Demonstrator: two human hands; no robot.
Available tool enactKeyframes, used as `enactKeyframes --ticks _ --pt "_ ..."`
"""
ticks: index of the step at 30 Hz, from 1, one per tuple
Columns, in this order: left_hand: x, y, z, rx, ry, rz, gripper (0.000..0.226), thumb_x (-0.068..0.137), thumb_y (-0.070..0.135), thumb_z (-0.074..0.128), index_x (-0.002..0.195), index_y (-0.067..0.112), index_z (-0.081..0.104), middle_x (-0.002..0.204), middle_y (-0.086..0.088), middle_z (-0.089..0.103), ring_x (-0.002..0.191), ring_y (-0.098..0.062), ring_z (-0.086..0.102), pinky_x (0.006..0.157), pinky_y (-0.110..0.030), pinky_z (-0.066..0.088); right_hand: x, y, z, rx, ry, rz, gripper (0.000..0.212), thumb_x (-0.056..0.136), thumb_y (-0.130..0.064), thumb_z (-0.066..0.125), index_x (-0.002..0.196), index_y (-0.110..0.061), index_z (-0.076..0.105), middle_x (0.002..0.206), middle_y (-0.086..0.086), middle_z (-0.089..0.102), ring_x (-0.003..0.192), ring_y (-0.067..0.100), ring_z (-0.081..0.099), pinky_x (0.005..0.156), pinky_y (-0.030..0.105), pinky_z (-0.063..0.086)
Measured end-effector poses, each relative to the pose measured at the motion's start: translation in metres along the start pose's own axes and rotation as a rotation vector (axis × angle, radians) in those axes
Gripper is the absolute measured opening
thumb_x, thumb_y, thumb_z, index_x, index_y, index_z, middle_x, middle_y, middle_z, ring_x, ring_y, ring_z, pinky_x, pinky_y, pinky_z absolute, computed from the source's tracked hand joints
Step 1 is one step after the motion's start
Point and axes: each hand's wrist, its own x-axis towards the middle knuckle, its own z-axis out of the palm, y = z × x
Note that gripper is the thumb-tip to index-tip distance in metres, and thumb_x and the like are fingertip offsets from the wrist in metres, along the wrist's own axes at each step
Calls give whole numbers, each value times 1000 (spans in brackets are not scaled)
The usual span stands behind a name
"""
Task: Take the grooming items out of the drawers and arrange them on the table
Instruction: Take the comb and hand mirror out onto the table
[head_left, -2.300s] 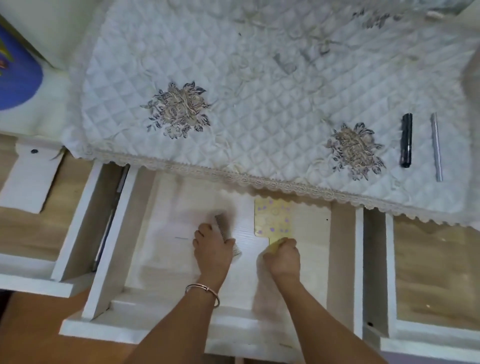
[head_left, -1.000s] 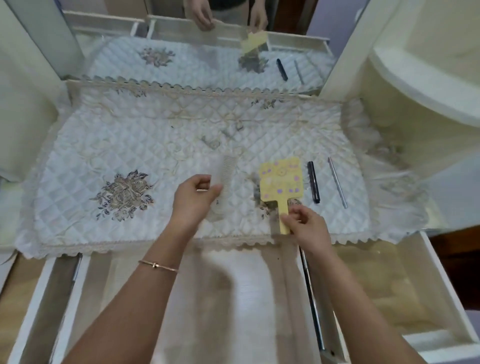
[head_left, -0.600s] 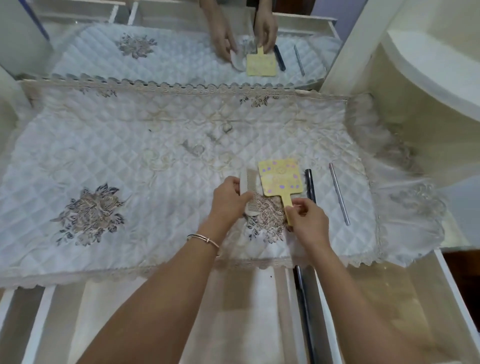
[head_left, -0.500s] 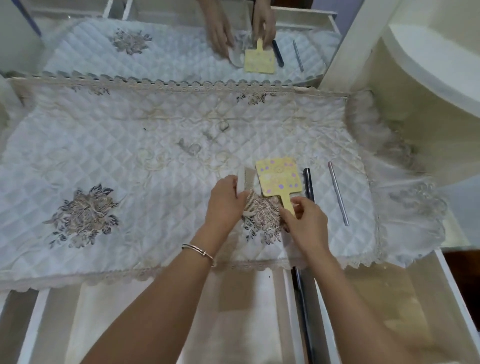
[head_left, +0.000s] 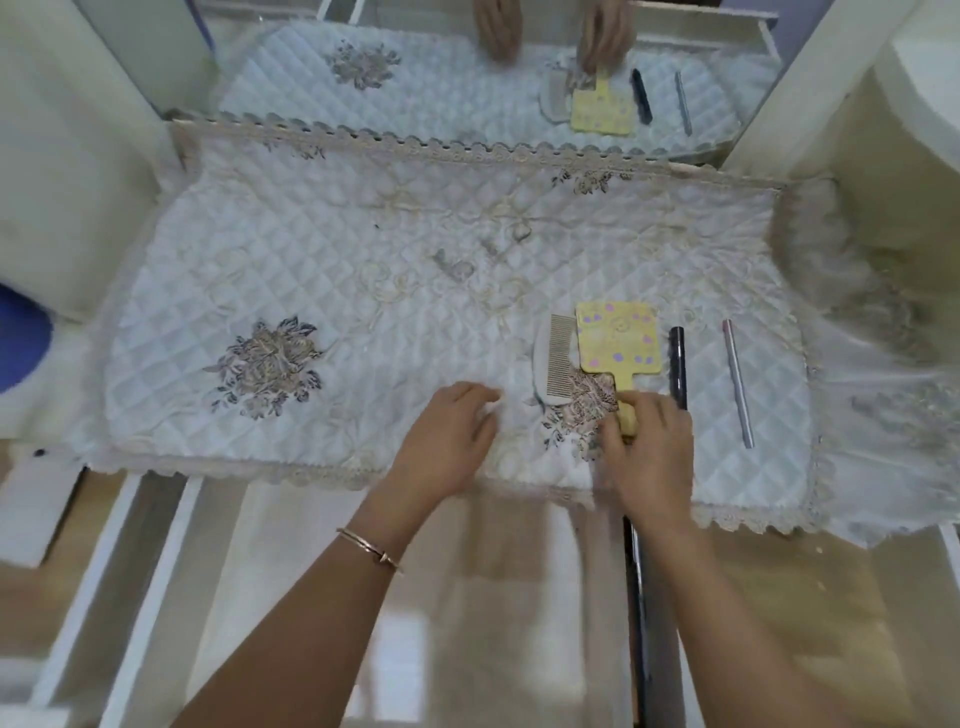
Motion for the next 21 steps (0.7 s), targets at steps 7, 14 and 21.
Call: enactKeyframes --ticks 7,14,21 --pt "-167 -92 -71 75 143 -355 38 89 34 44 116 14 63 112 -3 67 104 -21 62 87 -27 44 -94 -52 16 64 -391 -287 37 82 -28 49 113 -12 59 112 9 61 104 25 55 81 26 39" --pt "-310 -187 -111 95 258 -640 25 92 21 51 113 18 63 116 -2 66 106 -22 59 83 -33 47 -195 -99 75 -160 -764 -308 42 89 -29 50 130 -22 44 133 -2 49 121 19 45 101 29 35" --pt "-401 -299 -173 53 291 -578 29 90 25 46 110 15 65 108 -6 69 103 -25 61 90 -38 48 -293 -208 131 -118 -766 -179 39 89 -22 53 127 -18 48 131 3 54 119 21 50 101 32 39"
